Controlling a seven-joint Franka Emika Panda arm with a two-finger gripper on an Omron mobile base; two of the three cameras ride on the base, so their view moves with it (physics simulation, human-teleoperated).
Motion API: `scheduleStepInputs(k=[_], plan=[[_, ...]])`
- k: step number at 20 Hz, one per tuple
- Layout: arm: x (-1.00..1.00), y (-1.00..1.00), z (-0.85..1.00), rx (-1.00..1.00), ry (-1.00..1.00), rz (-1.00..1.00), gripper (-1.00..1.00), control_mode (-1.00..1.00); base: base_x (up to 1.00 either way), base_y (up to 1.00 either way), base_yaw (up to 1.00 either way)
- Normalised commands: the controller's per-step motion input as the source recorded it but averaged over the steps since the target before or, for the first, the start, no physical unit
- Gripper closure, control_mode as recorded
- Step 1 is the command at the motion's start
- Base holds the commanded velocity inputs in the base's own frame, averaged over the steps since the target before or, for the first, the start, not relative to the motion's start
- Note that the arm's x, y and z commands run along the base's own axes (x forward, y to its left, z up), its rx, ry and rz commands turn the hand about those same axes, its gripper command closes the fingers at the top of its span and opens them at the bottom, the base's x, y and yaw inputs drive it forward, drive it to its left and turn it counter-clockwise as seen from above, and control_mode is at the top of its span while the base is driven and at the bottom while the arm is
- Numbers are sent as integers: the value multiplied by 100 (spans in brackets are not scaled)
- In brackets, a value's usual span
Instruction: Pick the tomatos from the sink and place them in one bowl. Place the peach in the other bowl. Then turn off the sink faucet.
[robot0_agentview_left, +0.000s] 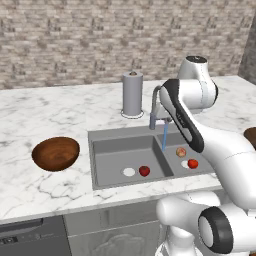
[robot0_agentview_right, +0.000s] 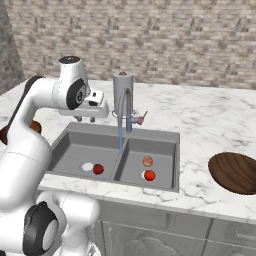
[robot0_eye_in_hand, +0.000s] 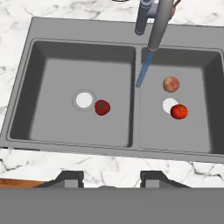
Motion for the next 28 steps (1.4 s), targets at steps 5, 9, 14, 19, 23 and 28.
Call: scheduleStepInputs(k=[5, 9, 14, 19, 23, 28], plan=[[0, -14, -3, 0, 0, 0, -100, -100, 0, 0, 0], [0, -6, -22, 0, 0, 0, -100, -100, 0, 0, 0], [0, 0, -35, 0, 1, 0, -100, -100, 0, 0, 0], [0, 0, -36, 0, 1, 0, -100, -100, 0, 0, 0], [0, 0, -32, 0, 3, 0, -100, -100, 0, 0, 0], [0, 0, -29, 0, 3, 0, -100, -100, 0, 0, 0]])
